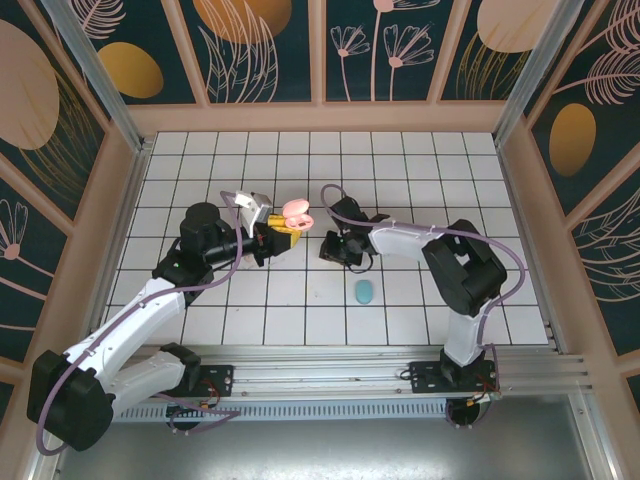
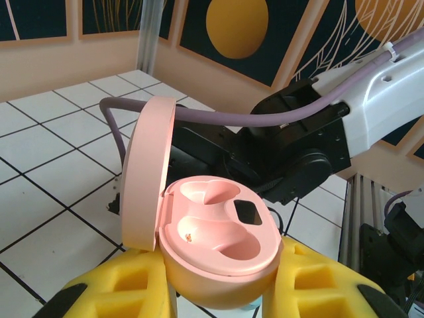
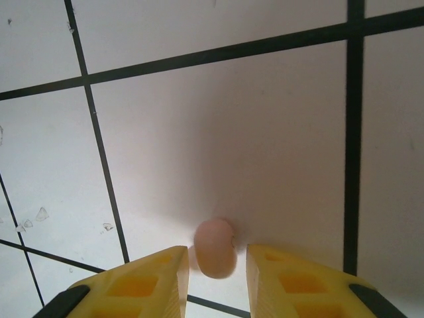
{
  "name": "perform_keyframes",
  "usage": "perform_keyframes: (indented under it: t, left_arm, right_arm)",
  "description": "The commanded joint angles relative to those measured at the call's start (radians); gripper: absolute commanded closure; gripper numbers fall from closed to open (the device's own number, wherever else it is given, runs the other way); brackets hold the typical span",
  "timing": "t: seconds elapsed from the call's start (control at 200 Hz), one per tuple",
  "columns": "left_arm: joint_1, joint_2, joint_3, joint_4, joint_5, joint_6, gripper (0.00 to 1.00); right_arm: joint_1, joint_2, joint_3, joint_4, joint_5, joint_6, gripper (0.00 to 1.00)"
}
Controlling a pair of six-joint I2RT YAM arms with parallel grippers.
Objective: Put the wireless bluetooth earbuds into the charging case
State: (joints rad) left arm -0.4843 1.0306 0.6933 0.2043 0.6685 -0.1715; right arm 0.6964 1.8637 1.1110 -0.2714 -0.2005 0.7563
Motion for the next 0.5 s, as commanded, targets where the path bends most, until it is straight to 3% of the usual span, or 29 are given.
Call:
perform_keyframes:
  t: [0.0, 0.175, 0.495]
  left_arm:
    - [-0.004, -0.021, -0.009, -0.004, -0.004, 0.022, 1.0]
    - [-0.004, -0.023, -0.006, -0.013, -0.007, 0.027, 1.0]
    - [-0.004, -0.02, -0.008, -0.018, -0.014, 0.032, 1.0]
  right_arm:
    - [0.011, 0.03, 0.036, -0.04, 0.024, -0.03, 0.71]
    - [0.017, 0.054, 0.058, -0.054, 0.029, -0.047, 0.72]
    - [0.022, 0.015, 0.101, -0.145, 0.118, -0.125, 0.86]
